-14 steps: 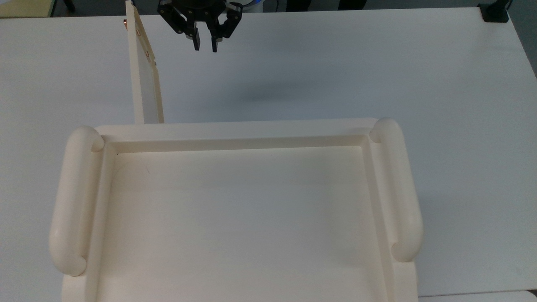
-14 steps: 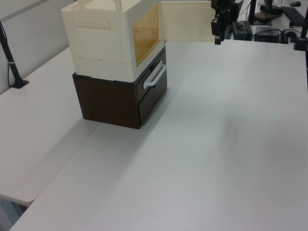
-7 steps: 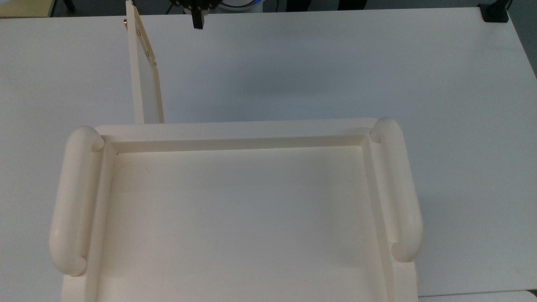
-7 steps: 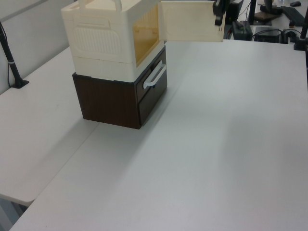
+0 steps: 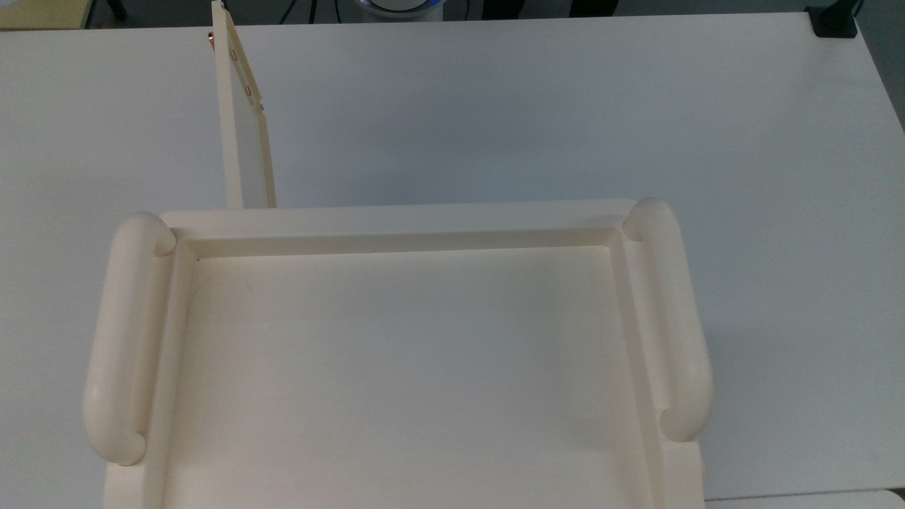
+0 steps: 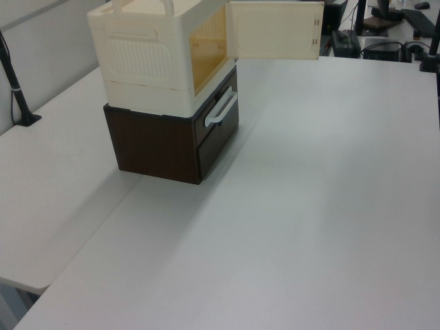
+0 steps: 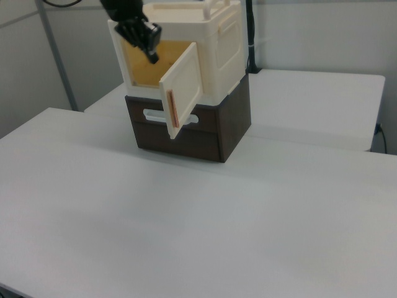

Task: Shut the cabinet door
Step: 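Move the gripper toward the outer edge of the open cream door, then push the cream door with the gripper, swinging it shut against the cabinet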

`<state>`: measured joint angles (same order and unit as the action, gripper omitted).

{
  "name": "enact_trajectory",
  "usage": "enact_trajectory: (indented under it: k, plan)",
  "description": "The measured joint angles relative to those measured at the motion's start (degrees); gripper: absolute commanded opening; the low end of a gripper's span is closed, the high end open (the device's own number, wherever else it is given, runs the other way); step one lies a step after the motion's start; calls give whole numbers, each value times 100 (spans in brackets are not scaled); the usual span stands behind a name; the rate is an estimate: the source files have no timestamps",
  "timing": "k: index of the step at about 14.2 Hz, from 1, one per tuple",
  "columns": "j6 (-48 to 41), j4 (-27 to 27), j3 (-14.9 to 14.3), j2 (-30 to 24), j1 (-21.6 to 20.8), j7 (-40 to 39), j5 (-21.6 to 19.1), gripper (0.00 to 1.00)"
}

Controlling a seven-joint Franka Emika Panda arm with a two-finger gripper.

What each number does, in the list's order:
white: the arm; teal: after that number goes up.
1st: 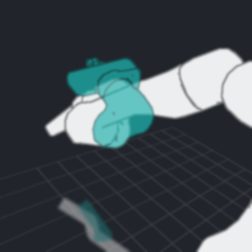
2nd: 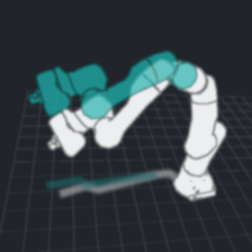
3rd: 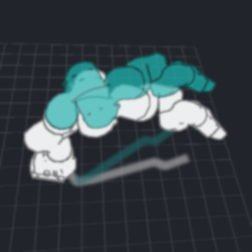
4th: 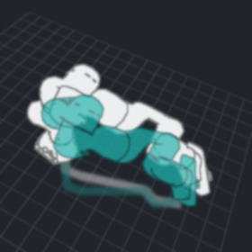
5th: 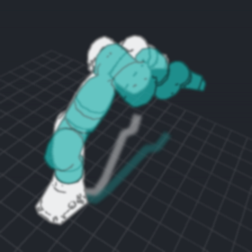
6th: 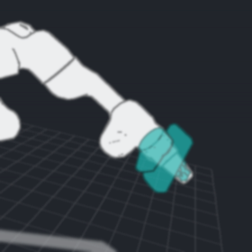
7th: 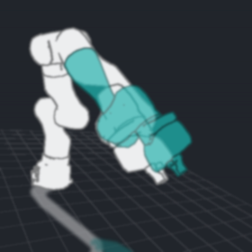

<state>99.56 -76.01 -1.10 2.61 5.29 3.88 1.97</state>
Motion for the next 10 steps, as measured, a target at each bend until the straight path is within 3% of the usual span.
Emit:
enact_trajectory:
  k: [4, 7, 10]
  plan:
    - [346, -1, -158, 71, 359, -91, 0, 0]
    - [362, -6, -367, 159, 394, -403, -1, 0]
    - [362, -18, -361, 304, 385, -491, -12, 0]
